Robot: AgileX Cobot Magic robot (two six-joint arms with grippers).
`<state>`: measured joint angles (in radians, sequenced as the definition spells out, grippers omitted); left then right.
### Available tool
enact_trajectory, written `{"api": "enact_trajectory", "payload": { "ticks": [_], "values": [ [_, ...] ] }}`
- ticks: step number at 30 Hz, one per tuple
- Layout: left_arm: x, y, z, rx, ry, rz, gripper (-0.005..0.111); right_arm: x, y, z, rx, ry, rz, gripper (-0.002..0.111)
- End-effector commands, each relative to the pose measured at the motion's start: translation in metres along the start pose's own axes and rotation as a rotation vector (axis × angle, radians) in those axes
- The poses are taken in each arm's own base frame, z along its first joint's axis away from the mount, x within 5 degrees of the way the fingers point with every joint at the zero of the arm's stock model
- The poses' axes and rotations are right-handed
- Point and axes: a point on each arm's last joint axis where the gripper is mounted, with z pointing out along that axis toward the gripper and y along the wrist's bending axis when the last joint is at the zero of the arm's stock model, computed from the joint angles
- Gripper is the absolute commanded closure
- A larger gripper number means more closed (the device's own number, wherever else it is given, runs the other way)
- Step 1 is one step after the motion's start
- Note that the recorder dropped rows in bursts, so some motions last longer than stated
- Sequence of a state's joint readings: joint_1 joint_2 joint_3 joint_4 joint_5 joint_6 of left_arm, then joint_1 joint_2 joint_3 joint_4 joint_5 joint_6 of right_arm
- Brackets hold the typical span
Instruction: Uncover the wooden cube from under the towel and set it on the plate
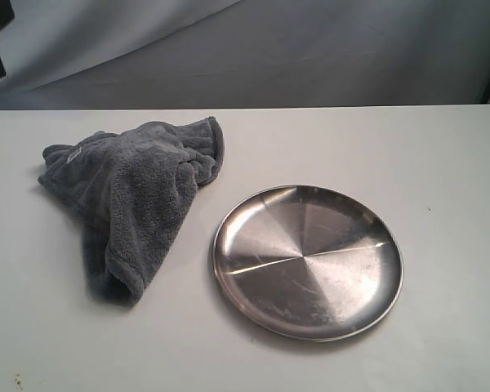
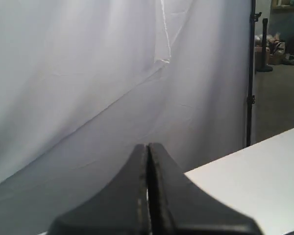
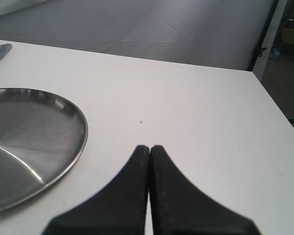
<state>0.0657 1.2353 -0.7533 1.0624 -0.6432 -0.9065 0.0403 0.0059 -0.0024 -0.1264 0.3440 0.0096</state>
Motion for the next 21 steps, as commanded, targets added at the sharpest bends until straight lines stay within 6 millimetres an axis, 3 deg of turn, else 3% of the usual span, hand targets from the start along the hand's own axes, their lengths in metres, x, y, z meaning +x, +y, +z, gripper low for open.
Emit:
{"api": "enact_trajectory", "payload": {
  "ticks": [1,3,7,11,15,21],
  "values": [
    [-0.02,0.023,0.013,-0.145,0.046,0.033,0.107,0.0,-0.001,0.0,0.01,-0.004,-0.004,0.108],
    [-0.032,0.037,0.023,-0.217,0.088,0.099,0.107,0.0,-0.001,0.0,0.01,-0.004,-0.004,0.108],
    [-0.049,0.045,0.039,-0.172,0.152,0.13,0.107,0.0,-0.001,0.0,0.01,-0.004,-0.004,0.108],
    [-0.066,0.043,0.056,-0.053,0.136,-0.07,0.107,0.0,-0.001,0.0,0.01,-0.004,-0.004,0.108],
    [-0.057,0.042,0.068,0.032,0.166,-0.137,0.107,0.0,-0.001,0.0,0.01,-0.004,-0.004,0.108],
    [-0.012,0.053,0.093,0.059,0.277,-0.21,0.107,0.0,-0.001,0.0,0.01,-0.004,-0.004,0.108]
  ]
}}
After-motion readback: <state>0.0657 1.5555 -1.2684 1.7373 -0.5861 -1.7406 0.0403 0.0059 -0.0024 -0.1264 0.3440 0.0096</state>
